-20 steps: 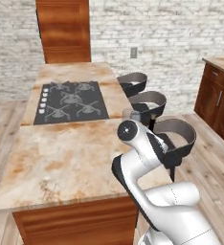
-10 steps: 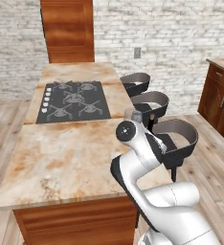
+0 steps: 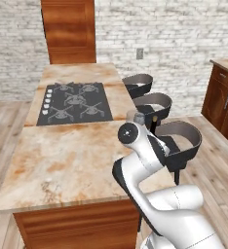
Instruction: There is a wine glass and glass cup on the dining counter. Place the wine bottle next to the wine glass and the juice bottle next to the glass cup.
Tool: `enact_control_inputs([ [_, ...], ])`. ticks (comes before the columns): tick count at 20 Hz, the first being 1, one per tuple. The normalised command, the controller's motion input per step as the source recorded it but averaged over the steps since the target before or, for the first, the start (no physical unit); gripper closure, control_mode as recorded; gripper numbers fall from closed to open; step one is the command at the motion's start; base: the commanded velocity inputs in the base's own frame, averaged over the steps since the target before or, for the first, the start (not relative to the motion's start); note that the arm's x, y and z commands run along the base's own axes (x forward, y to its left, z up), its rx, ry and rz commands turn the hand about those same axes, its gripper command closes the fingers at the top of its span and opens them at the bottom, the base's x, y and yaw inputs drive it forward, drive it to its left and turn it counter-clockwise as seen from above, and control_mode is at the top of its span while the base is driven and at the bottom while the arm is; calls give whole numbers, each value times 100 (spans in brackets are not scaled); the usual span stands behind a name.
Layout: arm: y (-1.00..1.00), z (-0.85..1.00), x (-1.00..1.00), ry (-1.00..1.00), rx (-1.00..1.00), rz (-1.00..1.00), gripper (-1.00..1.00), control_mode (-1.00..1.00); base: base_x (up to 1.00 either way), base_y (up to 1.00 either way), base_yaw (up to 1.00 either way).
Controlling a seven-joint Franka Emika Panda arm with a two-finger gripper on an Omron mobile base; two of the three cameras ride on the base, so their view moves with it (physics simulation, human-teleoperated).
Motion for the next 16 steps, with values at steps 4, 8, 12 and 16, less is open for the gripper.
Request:
enact_control_inputs([
  [4,-1,0,6,0,0,-1,100,-100,0,0,0],
  [8,-1,0,24,0,0,-6,100,-100,0,0,0],
  [12,0,-2,41,1,0,-9,100,-100,0,0,0],
  [16,-10,-5,55,6,0,-2,100,-100,0,0,0],
])
